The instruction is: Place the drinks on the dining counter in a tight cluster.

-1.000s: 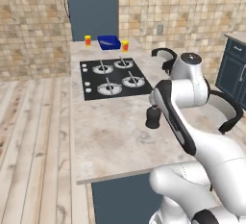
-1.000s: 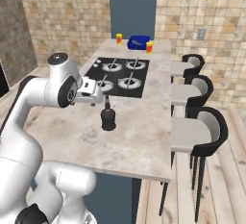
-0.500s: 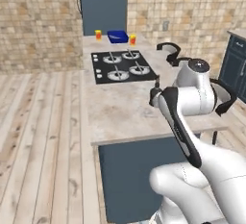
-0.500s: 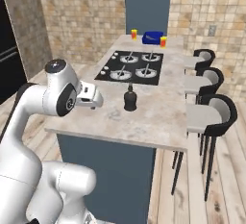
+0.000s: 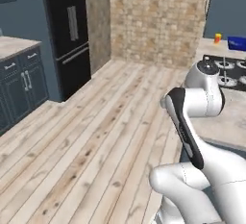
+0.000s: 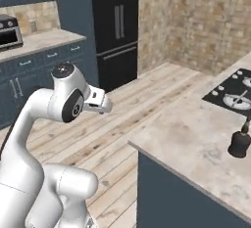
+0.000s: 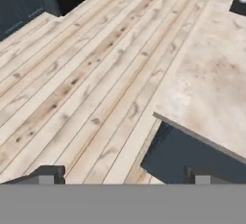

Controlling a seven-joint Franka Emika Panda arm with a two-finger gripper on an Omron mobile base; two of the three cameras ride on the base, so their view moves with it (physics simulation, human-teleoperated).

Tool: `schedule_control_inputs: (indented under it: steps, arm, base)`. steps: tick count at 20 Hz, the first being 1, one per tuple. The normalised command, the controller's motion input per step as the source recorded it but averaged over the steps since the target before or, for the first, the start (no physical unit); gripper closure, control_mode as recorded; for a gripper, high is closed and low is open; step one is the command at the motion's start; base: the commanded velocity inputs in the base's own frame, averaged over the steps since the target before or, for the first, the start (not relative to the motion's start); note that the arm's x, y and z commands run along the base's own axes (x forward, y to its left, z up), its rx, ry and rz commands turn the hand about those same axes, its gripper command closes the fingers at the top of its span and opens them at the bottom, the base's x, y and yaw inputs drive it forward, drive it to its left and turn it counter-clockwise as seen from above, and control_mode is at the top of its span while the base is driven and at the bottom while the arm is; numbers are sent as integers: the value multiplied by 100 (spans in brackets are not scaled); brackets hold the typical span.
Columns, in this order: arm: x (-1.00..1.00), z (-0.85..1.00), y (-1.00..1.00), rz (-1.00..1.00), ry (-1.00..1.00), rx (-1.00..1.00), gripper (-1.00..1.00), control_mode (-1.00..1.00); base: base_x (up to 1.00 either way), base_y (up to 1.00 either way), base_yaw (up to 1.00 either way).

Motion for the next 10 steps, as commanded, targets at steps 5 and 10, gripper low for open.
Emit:
schedule_control_inputs:
  steps: [5,10]
  arm:
    - [0,0,0,0,0,0,-100,100]
    - [0,0,0,0,0,0,-100,100]
  base:
    - [0,16,100]
    - [0,15,100]
